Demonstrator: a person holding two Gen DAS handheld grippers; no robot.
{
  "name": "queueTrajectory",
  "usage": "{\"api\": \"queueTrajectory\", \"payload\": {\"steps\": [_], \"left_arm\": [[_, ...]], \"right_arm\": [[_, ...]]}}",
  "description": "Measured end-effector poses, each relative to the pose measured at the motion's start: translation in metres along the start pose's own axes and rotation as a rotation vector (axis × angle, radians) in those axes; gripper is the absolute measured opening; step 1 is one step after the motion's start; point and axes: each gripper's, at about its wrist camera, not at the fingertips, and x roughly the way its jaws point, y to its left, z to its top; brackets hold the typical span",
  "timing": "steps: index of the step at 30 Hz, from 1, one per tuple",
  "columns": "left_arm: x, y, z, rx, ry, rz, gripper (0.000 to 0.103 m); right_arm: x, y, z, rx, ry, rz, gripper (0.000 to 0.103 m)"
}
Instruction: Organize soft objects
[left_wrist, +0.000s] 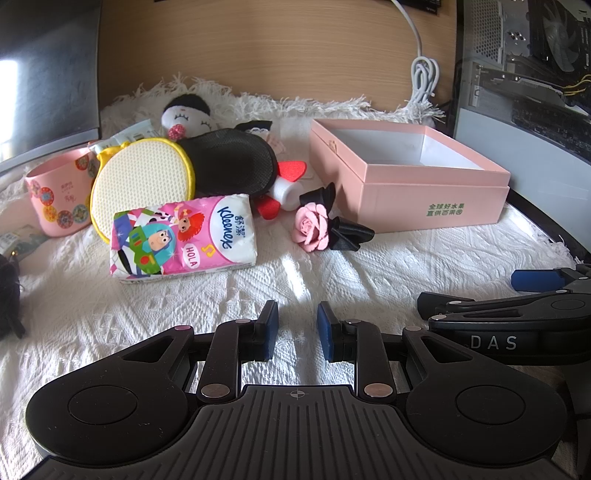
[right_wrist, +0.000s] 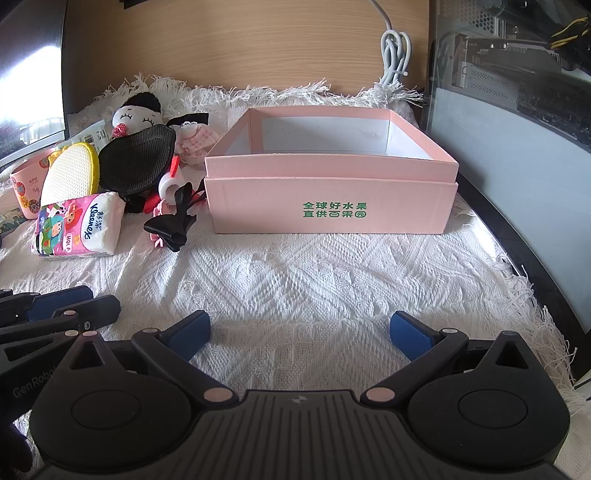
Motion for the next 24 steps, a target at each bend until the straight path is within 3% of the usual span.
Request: {"api": "queueTrajectory", "payload": {"steps": [24], "left_arm": [[-0.0015, 0.0024, 0.0010, 0.003, 0.000, 0.002, 0.026]], "right_arm": [[0.0001, 0.0005, 0.0001, 0.000, 0.001, -0.001, 0.103]]}}
